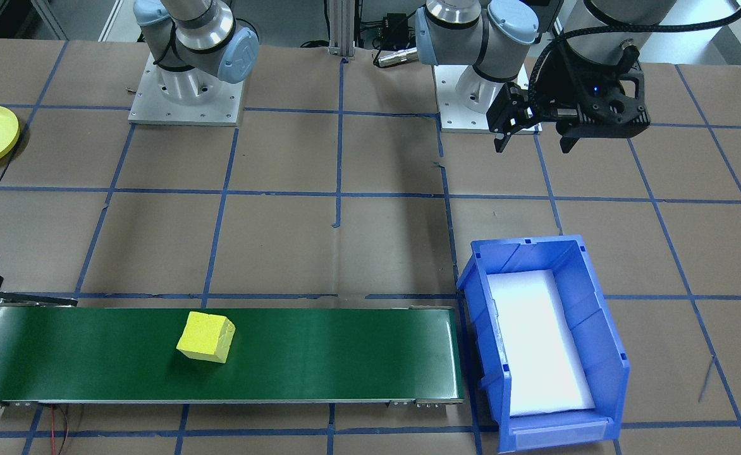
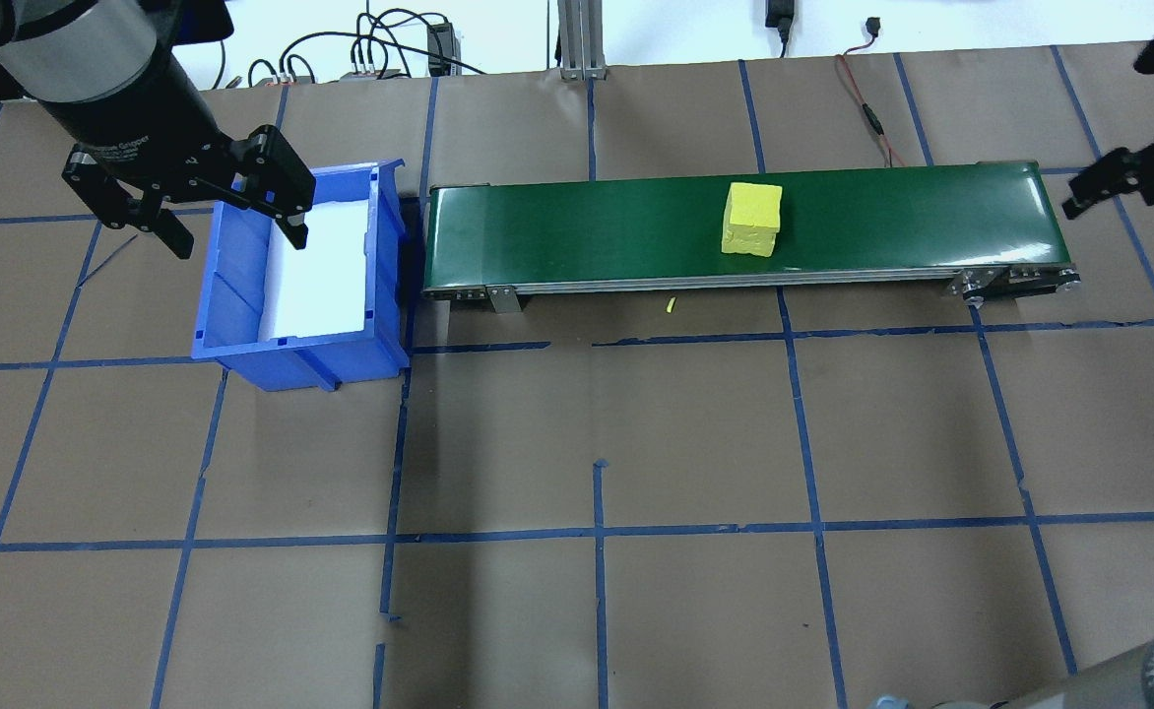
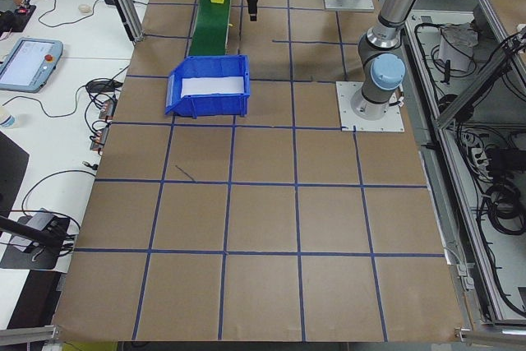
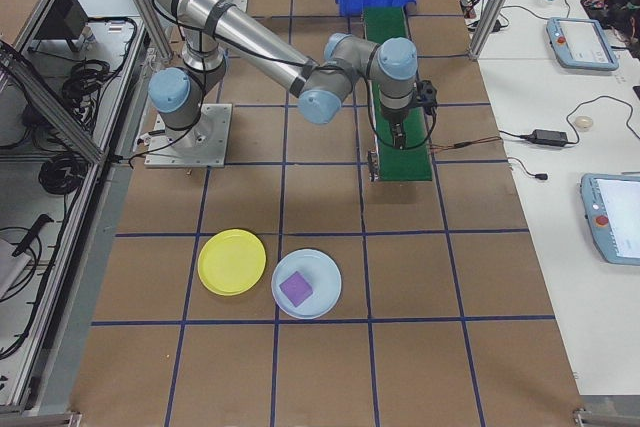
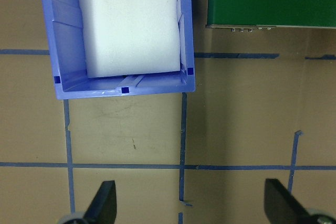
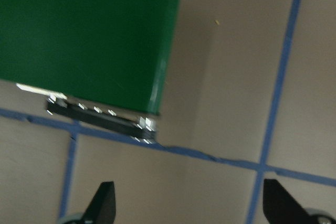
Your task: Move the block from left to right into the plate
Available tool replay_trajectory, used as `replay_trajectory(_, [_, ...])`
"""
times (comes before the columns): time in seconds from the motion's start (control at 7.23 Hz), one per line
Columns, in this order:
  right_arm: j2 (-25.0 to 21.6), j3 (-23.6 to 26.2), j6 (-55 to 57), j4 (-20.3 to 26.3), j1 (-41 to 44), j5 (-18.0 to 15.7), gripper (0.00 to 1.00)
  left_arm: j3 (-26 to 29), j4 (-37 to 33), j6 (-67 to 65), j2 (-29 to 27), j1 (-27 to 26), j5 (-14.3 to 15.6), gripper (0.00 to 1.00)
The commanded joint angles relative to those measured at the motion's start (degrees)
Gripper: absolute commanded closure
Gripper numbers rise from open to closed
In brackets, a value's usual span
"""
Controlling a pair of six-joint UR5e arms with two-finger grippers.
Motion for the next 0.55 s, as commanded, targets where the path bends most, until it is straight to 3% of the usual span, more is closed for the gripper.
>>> replay_trajectory(0.0, [2.0, -0.6, 12.8, -0.4, 5.1, 7.0, 0.01, 0.0, 0.0, 0.0, 0.1, 0.0, 0.1, 0.00])
replay_trajectory(0.42, [4.3, -0.7, 24.9, -1.0, 7.9, 10.7, 0.03, 0.0, 0.0, 0.0, 0.1, 0.0, 0.2, 0.00])
